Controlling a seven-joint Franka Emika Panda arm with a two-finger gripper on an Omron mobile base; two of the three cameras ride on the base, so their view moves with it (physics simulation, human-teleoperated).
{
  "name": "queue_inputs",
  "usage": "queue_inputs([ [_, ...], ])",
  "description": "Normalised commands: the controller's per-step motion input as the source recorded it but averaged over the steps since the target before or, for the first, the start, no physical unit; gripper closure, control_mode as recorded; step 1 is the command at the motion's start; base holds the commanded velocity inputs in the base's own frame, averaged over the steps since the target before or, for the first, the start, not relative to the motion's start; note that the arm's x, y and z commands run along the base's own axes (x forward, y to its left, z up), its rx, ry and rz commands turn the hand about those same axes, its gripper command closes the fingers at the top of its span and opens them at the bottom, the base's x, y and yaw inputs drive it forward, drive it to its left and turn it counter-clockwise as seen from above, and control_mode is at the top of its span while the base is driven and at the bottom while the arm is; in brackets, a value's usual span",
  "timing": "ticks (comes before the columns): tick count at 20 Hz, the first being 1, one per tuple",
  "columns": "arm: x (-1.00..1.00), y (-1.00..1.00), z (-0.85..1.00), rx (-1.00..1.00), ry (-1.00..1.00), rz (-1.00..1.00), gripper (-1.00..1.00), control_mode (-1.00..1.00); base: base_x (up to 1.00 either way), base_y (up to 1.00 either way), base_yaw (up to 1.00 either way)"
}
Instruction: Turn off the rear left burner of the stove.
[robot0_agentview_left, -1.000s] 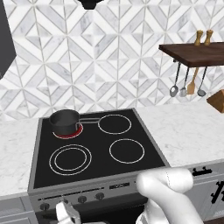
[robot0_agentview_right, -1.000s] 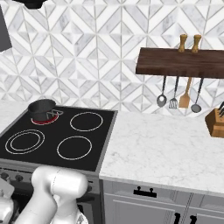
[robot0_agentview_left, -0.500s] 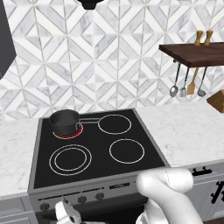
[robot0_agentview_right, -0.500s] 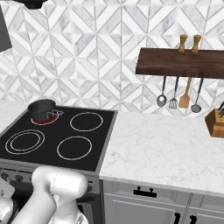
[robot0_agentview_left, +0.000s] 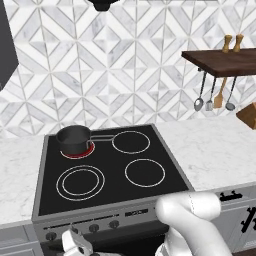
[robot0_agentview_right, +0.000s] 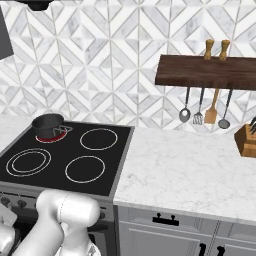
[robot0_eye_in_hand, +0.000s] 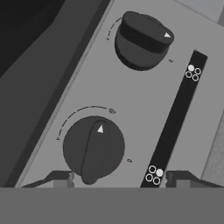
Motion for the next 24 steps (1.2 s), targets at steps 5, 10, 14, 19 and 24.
queue_inputs([
  [5,-0.31,0.55,-0.17,0.00,0.00,0.03,-1.00,-1.00,0.00,0.00,0.00],
  [10,-0.41,0.56,-0.26,0.00,0.00,0.06,-1.00,-1.00,0.00,0.00,0.00],
  [14,-0.46,0.59,-0.26,0.00,0.01,0.08,-1.00,-1.00,0.00,0.00,0.00],
  [19,-0.13,0.65,-0.13,0.00,0.02,0.08,-1.00,-1.00,0.00,0.00,0.00],
  [24,-0.15,0.09,-0.05,0.03,0.00,0.00,-1.00,-1.00,0.00,0.00,0.00],
])
